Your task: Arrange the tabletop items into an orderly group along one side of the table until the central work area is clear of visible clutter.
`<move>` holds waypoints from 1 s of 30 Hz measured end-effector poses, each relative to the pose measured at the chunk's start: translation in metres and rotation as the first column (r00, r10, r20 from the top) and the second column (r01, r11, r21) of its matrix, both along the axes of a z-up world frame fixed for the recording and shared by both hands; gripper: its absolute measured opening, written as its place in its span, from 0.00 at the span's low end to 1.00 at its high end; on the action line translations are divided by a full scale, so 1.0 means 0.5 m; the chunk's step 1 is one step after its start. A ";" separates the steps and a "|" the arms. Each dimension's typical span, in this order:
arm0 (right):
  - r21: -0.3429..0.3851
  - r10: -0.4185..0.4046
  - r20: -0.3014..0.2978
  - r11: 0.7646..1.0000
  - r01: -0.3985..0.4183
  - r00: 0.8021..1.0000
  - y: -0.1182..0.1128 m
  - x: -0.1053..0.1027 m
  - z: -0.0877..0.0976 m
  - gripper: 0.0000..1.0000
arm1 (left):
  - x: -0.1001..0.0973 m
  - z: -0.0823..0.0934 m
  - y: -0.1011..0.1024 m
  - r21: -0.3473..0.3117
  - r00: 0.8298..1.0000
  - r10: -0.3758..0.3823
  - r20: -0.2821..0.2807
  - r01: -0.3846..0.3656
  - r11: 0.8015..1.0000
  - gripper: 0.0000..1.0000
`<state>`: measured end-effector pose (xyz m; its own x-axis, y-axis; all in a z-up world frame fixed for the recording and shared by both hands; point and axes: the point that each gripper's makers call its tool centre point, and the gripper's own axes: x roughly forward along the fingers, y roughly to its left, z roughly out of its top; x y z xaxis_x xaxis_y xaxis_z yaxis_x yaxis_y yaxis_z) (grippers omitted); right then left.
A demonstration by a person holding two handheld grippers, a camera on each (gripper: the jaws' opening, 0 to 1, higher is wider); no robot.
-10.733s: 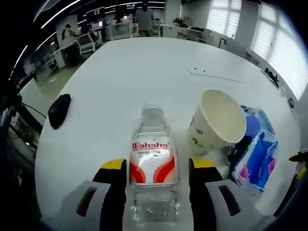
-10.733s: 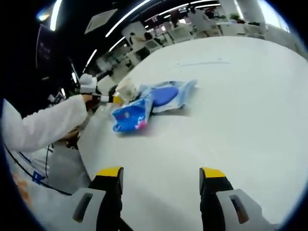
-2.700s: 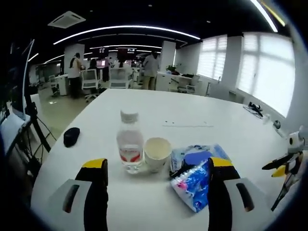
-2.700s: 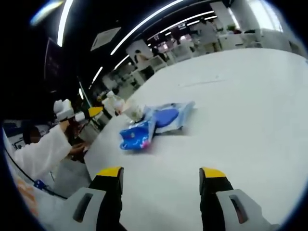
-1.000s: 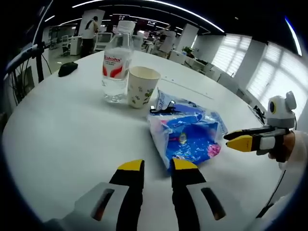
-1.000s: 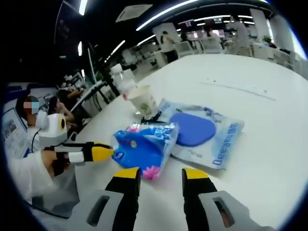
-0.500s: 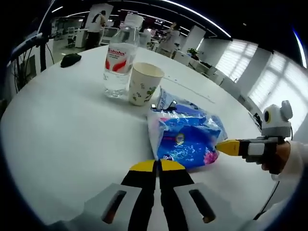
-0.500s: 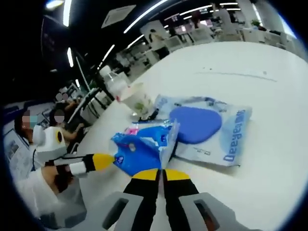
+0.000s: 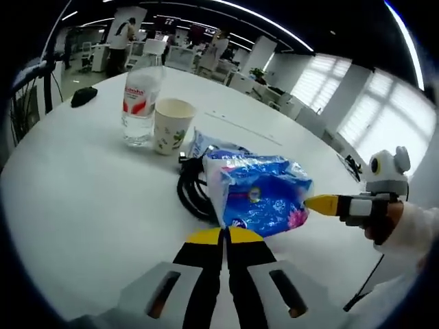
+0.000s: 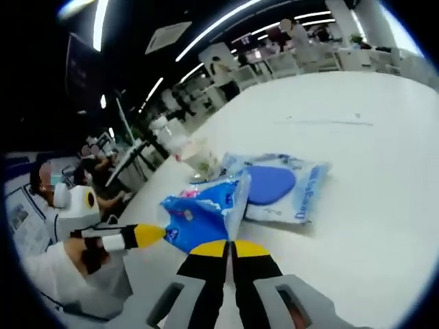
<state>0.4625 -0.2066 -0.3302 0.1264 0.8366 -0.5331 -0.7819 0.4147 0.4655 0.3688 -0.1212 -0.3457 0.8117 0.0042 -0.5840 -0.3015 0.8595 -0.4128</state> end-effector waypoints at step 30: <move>0.077 -0.266 0.078 0.963 0.260 0.961 -0.206 0.064 0.097 0.00 | 0.088 0.093 -0.189 0.056 0.954 -0.299 0.031 0.297 0.953 0.00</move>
